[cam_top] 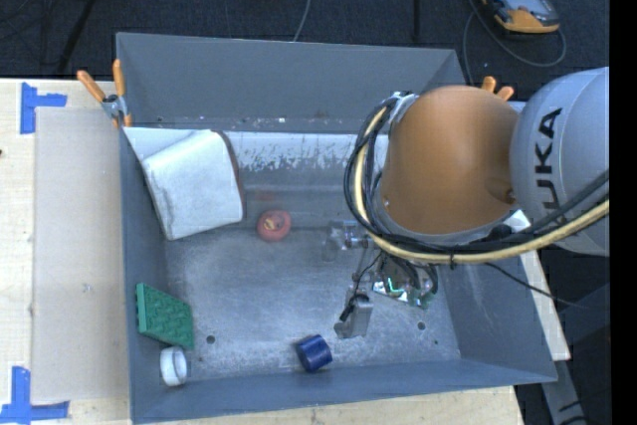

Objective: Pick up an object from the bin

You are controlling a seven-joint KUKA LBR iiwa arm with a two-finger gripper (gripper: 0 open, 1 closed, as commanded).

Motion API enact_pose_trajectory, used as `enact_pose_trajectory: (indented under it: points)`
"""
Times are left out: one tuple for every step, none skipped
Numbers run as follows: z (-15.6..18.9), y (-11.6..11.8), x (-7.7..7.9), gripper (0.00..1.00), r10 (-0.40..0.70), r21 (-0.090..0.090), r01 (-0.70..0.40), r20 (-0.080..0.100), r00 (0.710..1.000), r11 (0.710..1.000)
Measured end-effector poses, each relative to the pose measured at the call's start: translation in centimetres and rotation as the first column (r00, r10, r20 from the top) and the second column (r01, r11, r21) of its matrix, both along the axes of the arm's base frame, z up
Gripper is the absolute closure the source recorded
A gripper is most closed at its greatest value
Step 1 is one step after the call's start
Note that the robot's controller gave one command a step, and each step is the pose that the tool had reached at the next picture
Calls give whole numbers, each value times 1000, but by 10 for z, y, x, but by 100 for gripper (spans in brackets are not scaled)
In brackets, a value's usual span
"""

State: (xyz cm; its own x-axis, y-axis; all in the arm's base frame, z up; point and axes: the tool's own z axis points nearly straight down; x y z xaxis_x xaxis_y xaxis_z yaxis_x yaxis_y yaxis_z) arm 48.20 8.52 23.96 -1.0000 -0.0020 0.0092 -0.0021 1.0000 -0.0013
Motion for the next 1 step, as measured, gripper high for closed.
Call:
enact_pose_trajectory:
  points:
    - [-147,49,0,0,287,2,-287,1,958,958]
